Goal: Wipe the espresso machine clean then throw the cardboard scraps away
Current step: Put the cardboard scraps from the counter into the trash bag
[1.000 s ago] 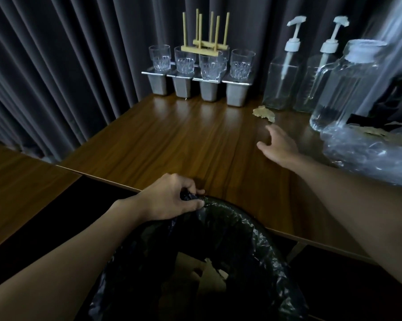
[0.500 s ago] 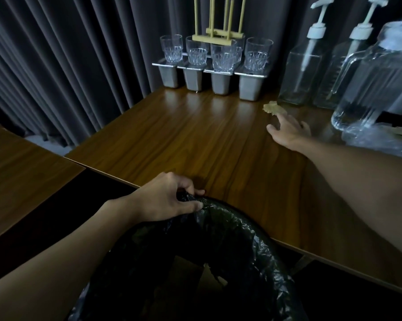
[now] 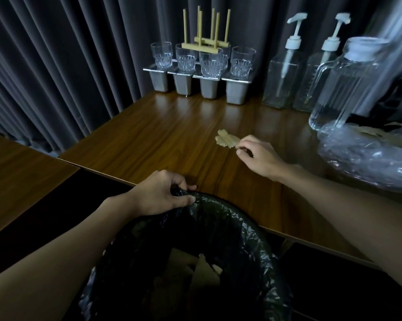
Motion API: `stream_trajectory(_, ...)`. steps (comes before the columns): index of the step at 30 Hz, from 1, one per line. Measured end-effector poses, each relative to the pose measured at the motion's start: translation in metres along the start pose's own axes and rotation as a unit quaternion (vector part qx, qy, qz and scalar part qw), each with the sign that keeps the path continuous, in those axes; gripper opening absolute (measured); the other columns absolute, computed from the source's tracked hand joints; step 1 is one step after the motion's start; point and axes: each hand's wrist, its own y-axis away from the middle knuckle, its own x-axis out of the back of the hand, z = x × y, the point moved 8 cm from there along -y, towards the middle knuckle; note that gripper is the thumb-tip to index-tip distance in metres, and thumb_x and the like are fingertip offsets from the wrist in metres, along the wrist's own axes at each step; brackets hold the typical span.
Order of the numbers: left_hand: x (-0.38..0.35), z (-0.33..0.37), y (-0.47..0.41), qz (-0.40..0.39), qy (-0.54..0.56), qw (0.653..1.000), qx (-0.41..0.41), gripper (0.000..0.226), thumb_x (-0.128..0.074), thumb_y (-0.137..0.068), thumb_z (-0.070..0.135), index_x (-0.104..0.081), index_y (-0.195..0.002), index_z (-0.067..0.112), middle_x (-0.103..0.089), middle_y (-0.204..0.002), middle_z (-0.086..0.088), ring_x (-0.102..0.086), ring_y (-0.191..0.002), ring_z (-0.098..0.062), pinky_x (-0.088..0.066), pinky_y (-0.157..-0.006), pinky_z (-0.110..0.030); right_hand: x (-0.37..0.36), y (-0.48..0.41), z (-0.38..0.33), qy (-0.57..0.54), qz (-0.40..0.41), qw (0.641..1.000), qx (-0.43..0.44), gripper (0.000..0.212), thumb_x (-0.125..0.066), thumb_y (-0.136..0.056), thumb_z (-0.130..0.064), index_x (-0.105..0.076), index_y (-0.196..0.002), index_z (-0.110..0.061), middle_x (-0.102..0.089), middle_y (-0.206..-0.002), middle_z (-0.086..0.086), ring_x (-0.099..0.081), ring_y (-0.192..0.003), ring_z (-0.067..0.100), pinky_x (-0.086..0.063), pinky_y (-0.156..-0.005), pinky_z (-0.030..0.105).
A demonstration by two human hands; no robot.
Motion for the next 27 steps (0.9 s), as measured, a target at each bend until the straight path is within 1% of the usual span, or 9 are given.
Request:
stream_trajectory(2, 0.000, 0.000, 0.000, 0.004, 0.001, 1.000, -0.003, 0.019, -0.077, -0.084, 0.038, -0.070, -0.080, 0.021, -0.071, -0.120, 0.016, -0.058, -0.116, 0.012, -0.051, -0.099, -0.025, 0.002, 0.008, -0.005, -0.050, 0.051, 0.997, 0.004, 0.028, -0.051, -0.098, -0.034, -0.067, -0.095, -0.011, -0.054, -0.108, -0.005, -0.055, -0.102, 0.017, -0.042, -0.097, 0.048)
stream_trajectory(3, 0.000, 0.000, 0.000, 0.006, 0.003, 1.000, -0.004, 0.019, -0.077, -0.085, 0.037, -0.070, -0.081, 0.019, -0.071, -0.120, 0.014, -0.057, -0.116, 0.012, -0.051, -0.099, -0.024, 0.003, 0.010, -0.007, -0.055, 0.072, 0.996, -0.002, 0.027, -0.052, -0.097, -0.035, -0.066, -0.092, -0.012, -0.052, -0.107, -0.005, -0.054, -0.100, 0.016, -0.042, -0.097, 0.048)
stream_trajectory(6, -0.001, -0.001, 0.002, 0.013, 0.005, 1.000, -0.007, 0.021, -0.076, -0.085, 0.035, -0.070, -0.083, 0.015, -0.072, -0.117, 0.010, -0.056, -0.111, 0.019, -0.049, -0.092, -0.012, -0.001, 0.008, -0.016, -0.014, 0.072, 0.996, -0.048, 0.024, -0.051, -0.097, -0.041, -0.059, -0.103, -0.020, -0.052, -0.118, -0.004, -0.050, -0.110, 0.018, -0.032, -0.101, 0.043)
stream_trajectory(9, -0.001, -0.001, 0.002, 0.022, 0.010, 1.000, -0.014, 0.021, -0.077, -0.085, 0.033, -0.070, -0.083, 0.013, -0.073, -0.117, 0.009, -0.055, -0.110, 0.021, -0.045, -0.087, -0.004, -0.004, 0.006, -0.023, 0.013, 0.049, 0.995, -0.083, 0.019, -0.056, -0.095, -0.039, -0.059, -0.106, -0.024, -0.059, -0.114, -0.005, -0.048, -0.115, 0.021, -0.029, -0.099, 0.043)
stream_trajectory(15, -0.005, -0.004, 0.003, 0.031, 0.039, 0.998, -0.031, 0.020, -0.078, -0.085, 0.031, -0.069, -0.077, 0.015, -0.074, -0.114, 0.008, -0.058, -0.116, 0.012, -0.052, -0.099, -0.024, -0.004, 0.026, -0.024, -0.099, 0.024, 0.982, -0.160, 0.035, -0.070, -0.086, -0.016, -0.055, -0.116, -0.022, -0.064, -0.095, -0.008, -0.059, -0.097, 0.015, -0.037, -0.096, 0.040)
stream_trajectory(18, -0.005, -0.003, 0.004, 0.034, 0.046, 0.998, -0.040, 0.022, -0.077, -0.085, 0.031, -0.067, -0.074, 0.015, -0.075, -0.108, 0.009, -0.058, -0.117, 0.011, -0.054, -0.096, -0.027, 0.003, 0.040, -0.028, -0.166, 0.000, 0.971, -0.171, 0.018, -0.068, -0.086, -0.008, -0.069, -0.103, -0.015, -0.069, -0.092, 0.002, -0.066, -0.089, 0.019, -0.049, -0.075, 0.029)
stream_trajectory(20, -0.005, -0.002, 0.004, 0.030, 0.047, 0.998, -0.041, 0.023, -0.076, -0.086, 0.030, -0.065, -0.073, 0.015, -0.075, -0.105, 0.008, -0.057, -0.118, 0.009, -0.055, -0.094, -0.027, 0.012, 0.053, -0.034, -0.217, -0.011, 0.960, -0.178, 0.014, -0.064, -0.091, -0.011, -0.069, -0.104, -0.013, -0.069, -0.094, 0.002, -0.066, -0.089, 0.015, -0.050, -0.074, 0.025)
stream_trajectory(24, -0.006, -0.003, 0.002, 0.020, 0.066, 0.997, -0.036, 0.023, -0.076, -0.087, 0.027, -0.065, -0.072, 0.014, -0.075, -0.098, 0.008, -0.060, -0.116, 0.007, -0.056, -0.090, -0.026, 0.026, 0.084, -0.062, -0.384, -0.104, 0.903, -0.164, 0.012, -0.062, -0.093, -0.007, -0.067, -0.102, -0.001, -0.068, -0.088, 0.005, -0.064, -0.083, 0.012, -0.048, -0.082, 0.030)
stream_trajectory(27, -0.001, 0.001, 0.001, 0.025, 0.049, 0.998, -0.036, 0.026, -0.076, -0.087, 0.028, -0.067, -0.077, 0.006, -0.072, -0.083, 0.010, -0.063, -0.089, 0.017, -0.051, -0.068, -0.012, 0.029, 0.114, -0.088, -0.362, -0.235, 0.891, -0.144, 0.025, -0.061, -0.093, -0.009, -0.063, -0.116, 0.001, -0.070, -0.098, 0.009, -0.065, -0.091, 0.015, -0.049, -0.080, 0.026)
